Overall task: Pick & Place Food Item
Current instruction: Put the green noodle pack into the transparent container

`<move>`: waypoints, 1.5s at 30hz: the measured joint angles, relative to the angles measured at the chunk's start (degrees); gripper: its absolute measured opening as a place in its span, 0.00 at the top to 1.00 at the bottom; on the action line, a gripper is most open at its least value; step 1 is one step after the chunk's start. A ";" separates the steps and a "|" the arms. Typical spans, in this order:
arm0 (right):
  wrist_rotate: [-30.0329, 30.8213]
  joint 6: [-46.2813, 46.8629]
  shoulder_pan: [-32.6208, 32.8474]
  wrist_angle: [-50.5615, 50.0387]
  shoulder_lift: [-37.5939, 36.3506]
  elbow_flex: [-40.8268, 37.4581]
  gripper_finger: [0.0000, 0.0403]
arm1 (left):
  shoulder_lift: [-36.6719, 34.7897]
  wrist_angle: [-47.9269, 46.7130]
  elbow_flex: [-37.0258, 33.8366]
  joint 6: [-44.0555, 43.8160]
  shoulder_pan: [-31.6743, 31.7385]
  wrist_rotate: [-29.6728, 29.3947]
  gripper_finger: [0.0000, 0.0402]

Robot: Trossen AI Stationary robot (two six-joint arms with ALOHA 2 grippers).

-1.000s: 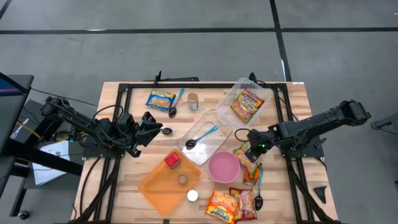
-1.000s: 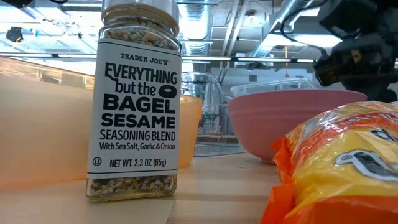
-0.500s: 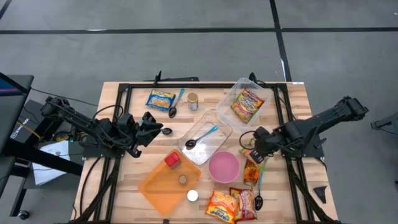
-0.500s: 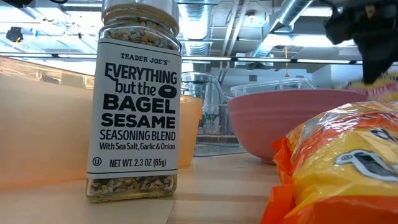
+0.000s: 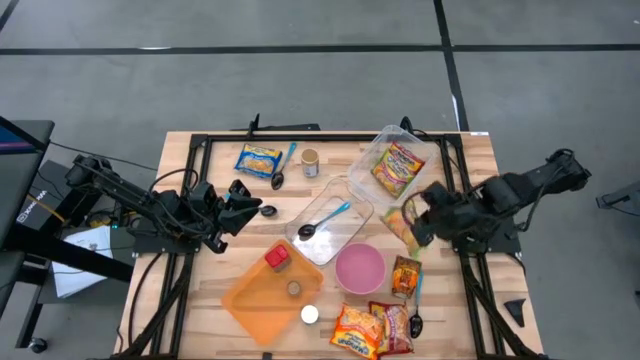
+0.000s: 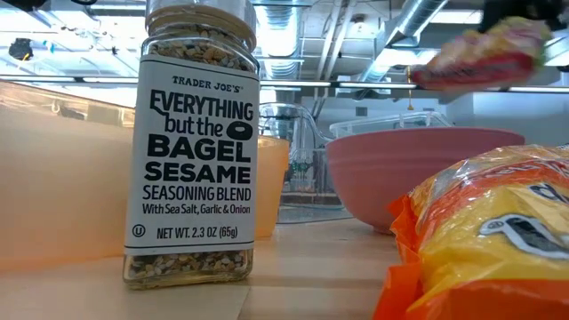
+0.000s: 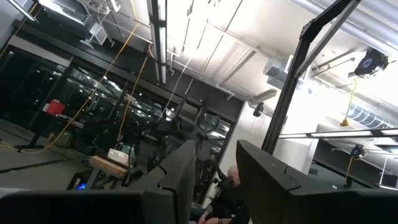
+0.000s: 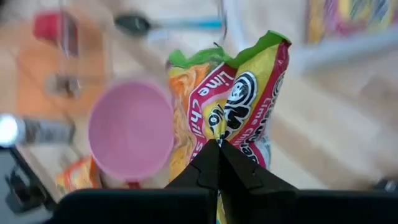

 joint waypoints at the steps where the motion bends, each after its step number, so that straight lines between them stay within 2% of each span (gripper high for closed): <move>1: 0.97 -1.23 -0.98 -0.06 0.00 1.07 1.00 | 0.00 0.00 0.00 0.00 0.00 0.00 0.72; 11: 4.23 -18.85 -17.78 1.33 2.12 8.25 1.00 | 0.00 0.00 0.00 0.28 0.00 0.00 0.72; 21: 3.93 -38.10 -34.45 4.42 8.30 11.71 1.00 | 0.00 -0.02 0.00 0.42 0.00 0.00 0.72; 25: 1.34 -43.67 -39.18 4.43 11.47 11.71 1.00 | 0.00 -0.23 0.00 0.42 0.00 0.00 0.72; 30: -0.54 -48.15 -42.26 4.51 15.73 11.70 1.00 | 0.00 -0.59 0.00 0.42 0.00 0.00 0.72; 37: -0.56 -48.46 -42.81 3.72 19.58 11.54 1.00 | 0.00 -0.63 0.00 0.41 0.00 0.00 0.72; 45: -2.41 -48.38 -42.79 8.80 19.96 3.58 1.00 | 0.00 -0.68 0.00 0.42 0.00 0.00 0.72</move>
